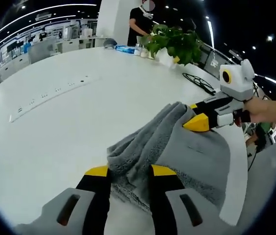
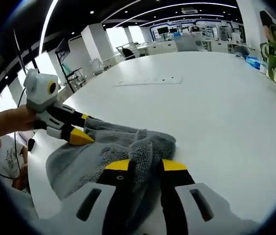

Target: Fold the towel on the table until its edges align and the towel forms a compact rectangular stack.

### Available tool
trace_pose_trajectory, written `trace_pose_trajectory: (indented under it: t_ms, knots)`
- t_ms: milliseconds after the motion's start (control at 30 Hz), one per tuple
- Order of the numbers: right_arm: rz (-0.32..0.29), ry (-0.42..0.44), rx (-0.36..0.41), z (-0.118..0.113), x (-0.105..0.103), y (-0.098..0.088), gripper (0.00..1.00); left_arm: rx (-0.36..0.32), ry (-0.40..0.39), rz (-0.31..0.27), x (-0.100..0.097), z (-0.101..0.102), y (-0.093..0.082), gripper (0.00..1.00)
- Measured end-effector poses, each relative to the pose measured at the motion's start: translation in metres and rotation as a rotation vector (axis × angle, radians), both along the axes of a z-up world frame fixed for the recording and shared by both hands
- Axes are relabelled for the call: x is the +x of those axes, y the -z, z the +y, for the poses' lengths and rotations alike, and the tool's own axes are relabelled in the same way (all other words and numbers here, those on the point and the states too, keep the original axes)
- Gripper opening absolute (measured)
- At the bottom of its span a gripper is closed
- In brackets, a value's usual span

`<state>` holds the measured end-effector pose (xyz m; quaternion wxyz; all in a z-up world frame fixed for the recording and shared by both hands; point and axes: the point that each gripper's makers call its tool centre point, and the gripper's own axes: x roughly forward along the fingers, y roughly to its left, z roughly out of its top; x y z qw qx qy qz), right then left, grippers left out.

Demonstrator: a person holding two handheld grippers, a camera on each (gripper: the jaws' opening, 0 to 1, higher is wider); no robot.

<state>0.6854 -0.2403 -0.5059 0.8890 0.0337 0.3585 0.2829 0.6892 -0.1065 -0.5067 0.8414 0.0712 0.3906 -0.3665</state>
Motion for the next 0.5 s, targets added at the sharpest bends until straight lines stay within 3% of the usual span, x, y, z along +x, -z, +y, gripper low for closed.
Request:
trace_pose_trajectory:
  t_ms: [67,133,233,333,500]
  knots:
    - [-0.006,0.013,0.012,-0.001,0.0,-0.004,0.22,0.007,-0.016,-0.006,0.001,0.003,-0.002,0.33]
    - [-0.062,0.039,0.057,0.002,0.002,-0.017,0.25,0.019,-0.013,-0.036,-0.001,0.003,-0.011,0.35]
    - [-0.073,0.005,0.05,0.005,-0.005,-0.027,0.33,0.022,-0.028,-0.079,0.003,0.009,-0.022,0.39]
    - [-0.097,-0.027,0.029,0.008,-0.013,-0.04,0.34,-0.009,-0.049,-0.115,0.001,0.01,-0.043,0.45]
    - [-0.111,-0.028,0.064,0.009,-0.023,-0.061,0.39,-0.031,-0.058,-0.192,-0.002,0.007,-0.08,0.49]
